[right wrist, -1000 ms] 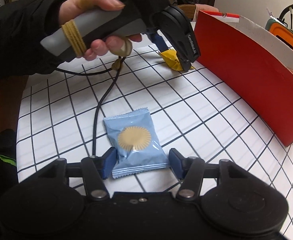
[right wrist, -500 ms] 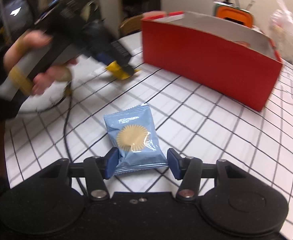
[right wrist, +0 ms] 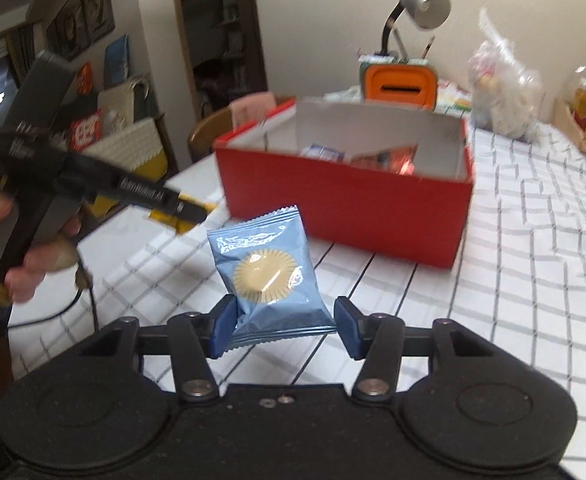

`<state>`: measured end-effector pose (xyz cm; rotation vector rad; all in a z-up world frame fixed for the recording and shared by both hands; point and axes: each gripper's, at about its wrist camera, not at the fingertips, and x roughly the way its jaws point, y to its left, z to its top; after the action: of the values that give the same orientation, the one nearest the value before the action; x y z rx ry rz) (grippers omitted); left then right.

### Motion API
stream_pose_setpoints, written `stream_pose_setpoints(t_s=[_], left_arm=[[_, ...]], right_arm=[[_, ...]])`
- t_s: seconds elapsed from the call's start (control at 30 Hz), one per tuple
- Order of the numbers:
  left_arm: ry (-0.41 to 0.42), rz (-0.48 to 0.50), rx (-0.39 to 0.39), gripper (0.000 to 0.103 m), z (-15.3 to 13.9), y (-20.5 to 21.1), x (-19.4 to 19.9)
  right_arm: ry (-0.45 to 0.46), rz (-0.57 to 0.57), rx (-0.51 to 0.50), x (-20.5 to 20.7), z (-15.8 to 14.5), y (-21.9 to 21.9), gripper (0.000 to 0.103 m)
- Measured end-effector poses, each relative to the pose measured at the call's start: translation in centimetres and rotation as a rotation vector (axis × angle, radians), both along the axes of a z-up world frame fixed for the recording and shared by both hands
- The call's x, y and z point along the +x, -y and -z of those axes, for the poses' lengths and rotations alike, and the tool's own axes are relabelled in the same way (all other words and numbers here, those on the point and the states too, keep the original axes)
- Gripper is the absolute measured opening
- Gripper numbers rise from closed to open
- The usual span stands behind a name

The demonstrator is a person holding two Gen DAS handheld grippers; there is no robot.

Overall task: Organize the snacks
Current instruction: 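Grasp the yellow snack with the left gripper while the right grasps the blue cookie packet, then carry the yellow snack and blue packet into the red box and open both grippers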

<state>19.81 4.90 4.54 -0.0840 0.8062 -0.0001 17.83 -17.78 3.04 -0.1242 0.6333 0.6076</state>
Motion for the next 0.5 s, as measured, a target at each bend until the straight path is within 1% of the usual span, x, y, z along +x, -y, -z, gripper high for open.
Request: stream_pose_setpoints(t_s=[0.23,0.33,0.5], left_arm=[[0.073,0.018,0.035,0.039,-2.9,1.4,1.0],[0.091,0.027,0.03,0.039,-3.8,1.7,1.9],[0.108,0.008,0.035,0.039,-4.7,2.0,4.1]], right_arm=[[0.074,0.079,0.058,2.4,-3.2,0.9,0.052],[0.098,0.103,0.076,3.8,-4.2,1.1,0.052],[0.12,0.149,0.096,6.4,-5.4,1.3,0.052]])
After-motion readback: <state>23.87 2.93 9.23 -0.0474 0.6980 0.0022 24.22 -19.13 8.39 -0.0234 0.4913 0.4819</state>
